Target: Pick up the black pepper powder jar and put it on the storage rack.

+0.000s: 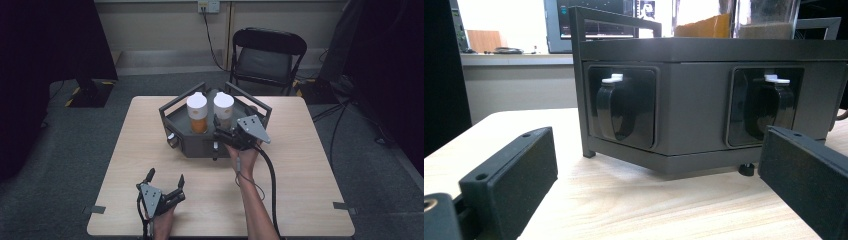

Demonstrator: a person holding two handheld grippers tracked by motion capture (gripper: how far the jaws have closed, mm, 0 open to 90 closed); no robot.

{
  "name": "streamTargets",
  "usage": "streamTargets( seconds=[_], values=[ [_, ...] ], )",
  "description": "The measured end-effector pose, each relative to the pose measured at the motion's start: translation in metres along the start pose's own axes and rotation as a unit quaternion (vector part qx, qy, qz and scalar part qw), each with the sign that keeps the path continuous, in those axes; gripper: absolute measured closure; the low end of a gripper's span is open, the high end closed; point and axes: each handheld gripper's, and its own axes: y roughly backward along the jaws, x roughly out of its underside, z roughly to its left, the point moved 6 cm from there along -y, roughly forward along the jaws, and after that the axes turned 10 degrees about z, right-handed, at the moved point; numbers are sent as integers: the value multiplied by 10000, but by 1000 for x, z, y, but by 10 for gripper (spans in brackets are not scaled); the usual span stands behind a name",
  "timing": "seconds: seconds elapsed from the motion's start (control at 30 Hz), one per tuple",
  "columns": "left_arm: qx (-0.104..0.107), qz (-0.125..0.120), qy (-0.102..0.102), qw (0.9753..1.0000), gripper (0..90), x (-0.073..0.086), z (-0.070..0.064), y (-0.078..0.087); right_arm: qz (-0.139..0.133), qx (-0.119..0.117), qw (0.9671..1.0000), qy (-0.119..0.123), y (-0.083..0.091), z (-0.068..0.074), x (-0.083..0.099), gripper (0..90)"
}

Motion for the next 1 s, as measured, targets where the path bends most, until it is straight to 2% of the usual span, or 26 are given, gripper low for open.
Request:
streamTargets(
  seconds=[0.5,1.0],
  values=[
    [1,-2,1,10000,20,0,0,0,-24,30,10000,45,14,1,4,0],
    [4,-5,6,10000,20,0,0,0,2,26,10000,41,30,-1,22,0]
  ],
)
